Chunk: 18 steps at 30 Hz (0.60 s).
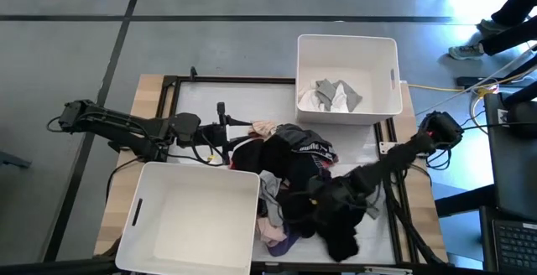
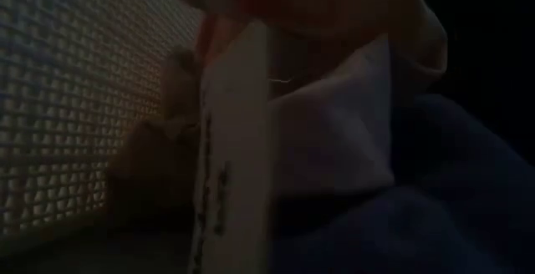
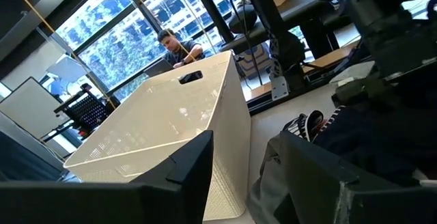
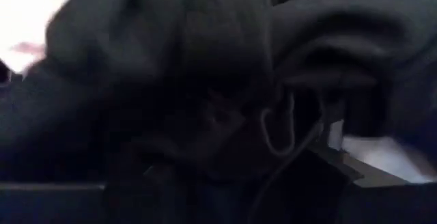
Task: Sort clothes
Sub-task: Put the gray sock into the top white laundry bin
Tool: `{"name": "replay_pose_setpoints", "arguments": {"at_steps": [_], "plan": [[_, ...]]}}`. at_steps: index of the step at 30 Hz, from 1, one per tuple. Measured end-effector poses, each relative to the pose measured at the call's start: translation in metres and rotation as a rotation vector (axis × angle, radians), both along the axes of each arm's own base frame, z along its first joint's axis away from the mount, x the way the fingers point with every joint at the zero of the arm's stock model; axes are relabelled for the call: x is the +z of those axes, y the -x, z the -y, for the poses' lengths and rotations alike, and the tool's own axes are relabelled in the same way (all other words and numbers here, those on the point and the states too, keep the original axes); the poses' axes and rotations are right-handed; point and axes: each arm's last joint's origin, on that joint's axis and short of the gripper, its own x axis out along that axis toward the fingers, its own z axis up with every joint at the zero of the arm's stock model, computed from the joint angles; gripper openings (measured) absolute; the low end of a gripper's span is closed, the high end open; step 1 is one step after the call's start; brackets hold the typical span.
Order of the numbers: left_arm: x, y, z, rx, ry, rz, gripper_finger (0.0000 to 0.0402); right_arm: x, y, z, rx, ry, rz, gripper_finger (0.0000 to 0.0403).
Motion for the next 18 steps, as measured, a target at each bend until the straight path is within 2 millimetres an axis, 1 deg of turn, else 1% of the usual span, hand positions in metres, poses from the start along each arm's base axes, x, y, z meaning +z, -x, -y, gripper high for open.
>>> {"name": "replay_pose_setpoints", "arguments": {"at_steps": [2, 4, 7, 10, 12, 14, 16, 18], "plan": [[0.0, 0.0, 0.0, 0.0, 0.0, 0.0, 0.0159, 0.004, -0.004, 0.005, -0.001, -0.032, -0.03, 0.0209], [0.0, 0.0, 0.0, 0.0, 0.0, 0.0, 0.0159, 0.013, -0.006, 0.007, -0.013, -0.075, -0.078, 0.0209], [0.0, 0.0, 0.0, 0.0, 0.0, 0.0, 0.0159, 0.035, -0.004, 0.007, -0.04, -0.146, -0.165, 0.0209], [0.0, 0.0, 0.0, 0.0, 0.0, 0.0, 0.0159, 0.059, 0.003, 0.006, -0.079, -0.164, -0.266, 0.0209], [0.0, 0.0, 0.0, 0.0, 0.0, -0.001, 0.0159, 0.073, 0.012, 0.004, -0.123, -0.153, -0.339, 0.0209], [0.0, 0.0, 0.0, 0.0, 0.0, -0.003, 0.0159, 0.082, 0.024, 0.001, -0.175, -0.127, -0.408, 0.0209], [0.0, 0.0, 0.0, 0.0, 0.0, -0.004, 0.0159, 0.08, 0.037, -0.004, -0.217, -0.084, -0.492, 0.0209], [-0.001, 0.0, 0.0, 0.0, -0.001, -0.006, 0.0159, 0.074, 0.051, -0.008, -0.253, -0.048, -0.577, 0.0209]]}}
